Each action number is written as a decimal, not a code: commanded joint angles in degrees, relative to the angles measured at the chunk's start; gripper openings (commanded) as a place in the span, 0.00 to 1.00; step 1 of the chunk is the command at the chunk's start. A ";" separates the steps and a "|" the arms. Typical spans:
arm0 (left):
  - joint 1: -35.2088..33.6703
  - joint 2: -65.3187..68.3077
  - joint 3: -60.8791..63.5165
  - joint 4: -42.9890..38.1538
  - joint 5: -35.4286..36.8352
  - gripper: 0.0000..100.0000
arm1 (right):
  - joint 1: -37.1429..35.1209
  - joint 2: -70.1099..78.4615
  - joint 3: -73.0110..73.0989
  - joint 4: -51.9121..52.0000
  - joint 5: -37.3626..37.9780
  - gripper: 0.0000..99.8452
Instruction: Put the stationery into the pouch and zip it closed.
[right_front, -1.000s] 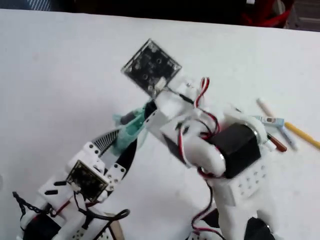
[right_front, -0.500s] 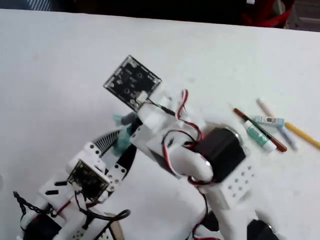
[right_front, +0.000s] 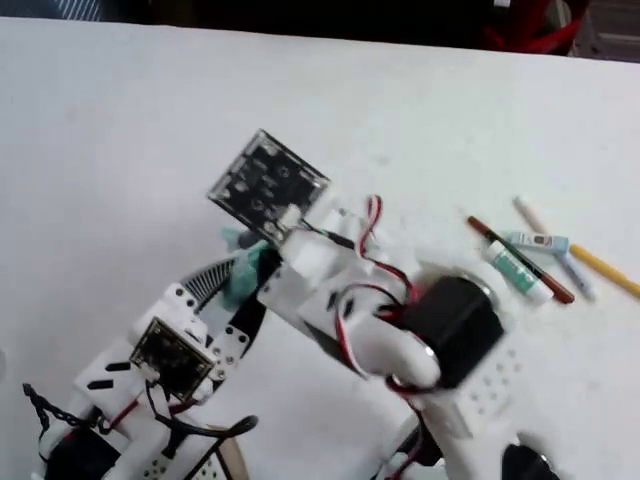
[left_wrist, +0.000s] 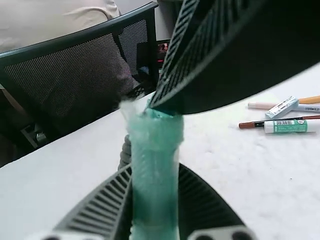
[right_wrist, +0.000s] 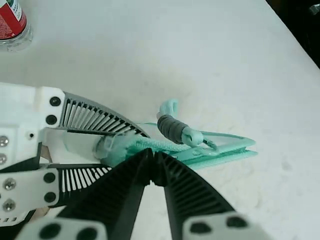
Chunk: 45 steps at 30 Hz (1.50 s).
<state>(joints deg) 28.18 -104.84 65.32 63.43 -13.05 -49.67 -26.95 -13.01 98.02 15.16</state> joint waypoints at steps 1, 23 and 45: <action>0.04 0.04 -0.26 -1.41 -0.18 0.03 | -0.92 5.14 -2.11 0.48 -0.62 0.02; -0.13 0.04 -3.69 0.00 -0.09 0.03 | 17.71 15.08 13.01 -2.68 6.77 0.02; -0.22 0.13 -11.52 -0.09 -0.09 0.02 | 21.93 3.82 3.16 -4.53 6.68 0.02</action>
<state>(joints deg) 28.53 -104.84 56.79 65.54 -13.23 -28.13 -16.92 -6.15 92.75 21.67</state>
